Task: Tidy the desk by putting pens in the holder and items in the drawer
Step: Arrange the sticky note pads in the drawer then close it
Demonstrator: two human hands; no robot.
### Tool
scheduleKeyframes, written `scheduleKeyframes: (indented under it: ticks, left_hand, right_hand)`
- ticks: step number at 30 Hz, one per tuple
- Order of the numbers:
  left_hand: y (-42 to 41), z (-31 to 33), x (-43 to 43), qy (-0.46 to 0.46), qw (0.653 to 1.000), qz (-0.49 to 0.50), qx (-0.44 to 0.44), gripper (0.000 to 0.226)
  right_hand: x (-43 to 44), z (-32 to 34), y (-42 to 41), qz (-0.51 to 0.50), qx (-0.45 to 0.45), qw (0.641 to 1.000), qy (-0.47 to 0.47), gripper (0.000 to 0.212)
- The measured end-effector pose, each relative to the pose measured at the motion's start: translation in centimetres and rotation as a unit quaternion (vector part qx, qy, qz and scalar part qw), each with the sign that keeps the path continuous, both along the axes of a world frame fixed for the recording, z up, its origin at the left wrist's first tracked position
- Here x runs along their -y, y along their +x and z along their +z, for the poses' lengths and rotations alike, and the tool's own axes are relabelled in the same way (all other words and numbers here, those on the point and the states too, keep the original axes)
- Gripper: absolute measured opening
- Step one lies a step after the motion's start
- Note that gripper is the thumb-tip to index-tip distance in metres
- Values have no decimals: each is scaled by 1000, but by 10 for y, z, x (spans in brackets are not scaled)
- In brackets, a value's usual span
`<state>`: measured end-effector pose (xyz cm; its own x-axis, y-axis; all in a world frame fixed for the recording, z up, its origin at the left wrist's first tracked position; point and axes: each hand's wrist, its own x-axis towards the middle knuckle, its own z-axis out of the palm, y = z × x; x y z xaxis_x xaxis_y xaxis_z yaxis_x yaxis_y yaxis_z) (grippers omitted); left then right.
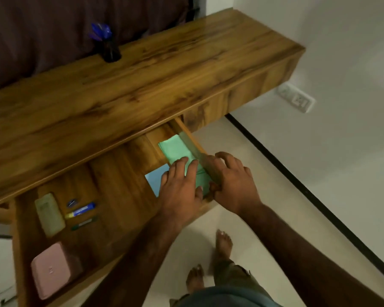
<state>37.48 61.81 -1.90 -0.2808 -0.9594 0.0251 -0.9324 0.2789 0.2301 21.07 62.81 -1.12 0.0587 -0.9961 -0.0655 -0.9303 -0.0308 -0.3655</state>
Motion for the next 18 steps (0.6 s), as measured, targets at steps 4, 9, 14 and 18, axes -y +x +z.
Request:
scheduleKeyframes:
  ticks: [4, 9, 14, 18]
  left_hand:
    - [-41, 13, -18, -23, 996, -80, -21, 67]
    - [-108, 19, -42, -27, 984, -173, -13, 70]
    - [-192, 14, -82, -17, 963, -270, 3, 68]
    - [-273, 8, -130, 9, 940, -340, 6, 68]
  right_hand:
    - [-40, 10, -36, -85, 0, 996, -31, 76]
    - [-96, 13, -94, -186, -9, 982, -39, 73]
    - [-166, 10, -167, -290, -7, 956, -40, 71]
    - [-235, -1, -233, -367, -1, 930, -26, 71]
